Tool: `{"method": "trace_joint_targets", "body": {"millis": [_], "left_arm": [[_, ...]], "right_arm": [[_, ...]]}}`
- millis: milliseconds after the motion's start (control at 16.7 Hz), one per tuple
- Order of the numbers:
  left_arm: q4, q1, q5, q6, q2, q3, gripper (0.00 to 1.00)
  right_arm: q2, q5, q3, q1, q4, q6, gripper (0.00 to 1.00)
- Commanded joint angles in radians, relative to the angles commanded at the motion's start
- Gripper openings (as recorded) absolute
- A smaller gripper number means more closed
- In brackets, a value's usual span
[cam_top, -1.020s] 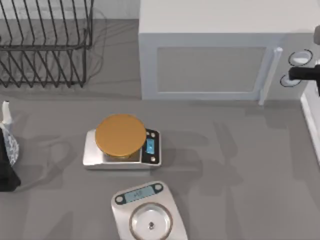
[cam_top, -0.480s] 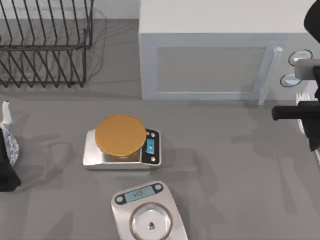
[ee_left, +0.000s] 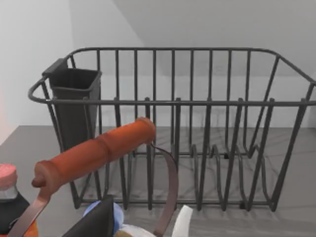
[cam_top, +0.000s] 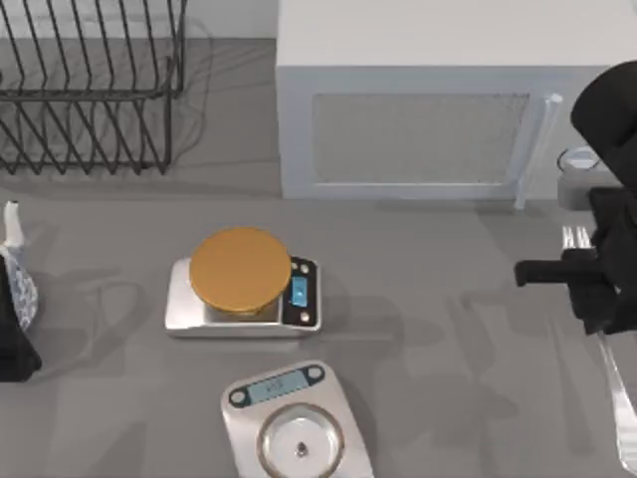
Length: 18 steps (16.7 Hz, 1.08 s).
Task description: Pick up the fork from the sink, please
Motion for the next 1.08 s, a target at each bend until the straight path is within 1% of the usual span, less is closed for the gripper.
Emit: {"method": "trace_joint_targets", "body": {"millis": [120, 240, 540, 1080], "left_arm": [[0.000, 0.000, 0.000, 0.000, 0.000, 0.000, 1.00], [0.000, 0.000, 0.000, 0.000, 0.000, 0.000, 1.00], [0.000, 0.000, 0.000, 0.000, 0.000, 0.000, 1.00], [0.000, 0.000, 0.000, 0.000, 0.000, 0.000, 1.00]], "right_arm": [[0.017, 0.000, -0.078, 0.002, 0.094, 0.001, 0.00], [0.031, 0.000, -0.128, 0.004, 0.146, 0.003, 0.00], [0.035, 0.000, -0.138, 0.004, 0.157, 0.003, 0.00], [0.035, 0.000, -0.138, 0.004, 0.157, 0.003, 0.68]]}}
